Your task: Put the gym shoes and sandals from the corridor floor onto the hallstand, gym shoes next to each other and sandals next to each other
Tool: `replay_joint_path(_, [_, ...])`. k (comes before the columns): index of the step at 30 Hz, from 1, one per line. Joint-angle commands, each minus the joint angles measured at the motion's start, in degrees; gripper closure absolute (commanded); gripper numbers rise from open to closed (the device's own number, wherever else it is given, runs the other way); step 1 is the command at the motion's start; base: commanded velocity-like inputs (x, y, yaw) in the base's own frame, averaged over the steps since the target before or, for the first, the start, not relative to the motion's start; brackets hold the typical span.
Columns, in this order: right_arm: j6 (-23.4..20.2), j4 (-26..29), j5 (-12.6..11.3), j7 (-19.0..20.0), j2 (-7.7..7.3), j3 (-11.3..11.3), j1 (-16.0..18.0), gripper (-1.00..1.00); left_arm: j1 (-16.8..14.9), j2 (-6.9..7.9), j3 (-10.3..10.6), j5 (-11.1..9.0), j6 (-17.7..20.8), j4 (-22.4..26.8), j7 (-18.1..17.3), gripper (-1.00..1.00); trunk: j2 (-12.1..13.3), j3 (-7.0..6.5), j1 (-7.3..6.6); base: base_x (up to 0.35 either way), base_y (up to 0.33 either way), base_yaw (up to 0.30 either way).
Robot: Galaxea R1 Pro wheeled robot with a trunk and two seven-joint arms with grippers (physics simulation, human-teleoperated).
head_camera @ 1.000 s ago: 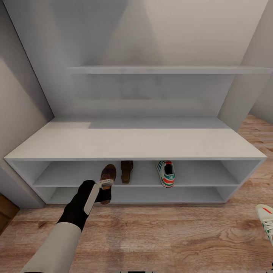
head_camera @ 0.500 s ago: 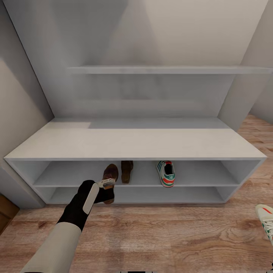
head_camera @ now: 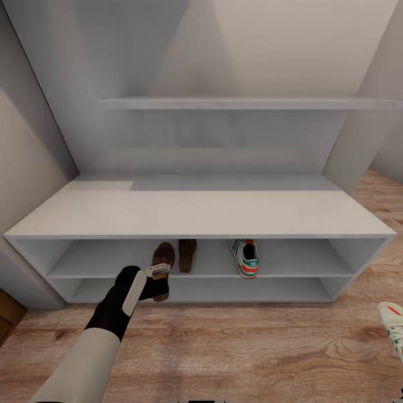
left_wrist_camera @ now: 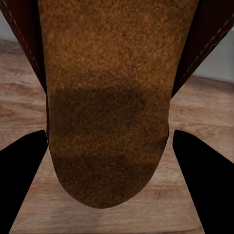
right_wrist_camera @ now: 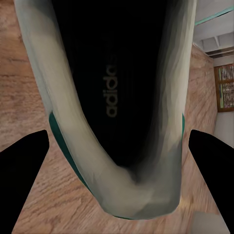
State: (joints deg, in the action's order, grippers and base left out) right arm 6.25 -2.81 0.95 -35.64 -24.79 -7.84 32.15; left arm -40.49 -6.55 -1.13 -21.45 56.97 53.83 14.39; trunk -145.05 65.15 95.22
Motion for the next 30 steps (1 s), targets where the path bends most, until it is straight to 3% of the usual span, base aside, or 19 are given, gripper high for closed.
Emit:
replay_joint_path(1, [0.3, -0.3, 0.1, -0.1, 0.01, -0.2, 0.1, 1.00, 0.0, -0.04, -0.1, -0.6, 0.2, 0.0, 0.5, 1.00, 0.0, 0.05, -0.01, 0.005, 0.000, 0.000])
replay_joint_path(30, [0.3, -0.3, 0.1, -0.1, 0.01, -0.2, 0.1, 1.00, 0.0, -0.04, 0.1, -0.3, 0.1, 0.0, 0.7, 1.00, 0.0, 0.05, -0.01, 0.009, 0.000, 0.000])
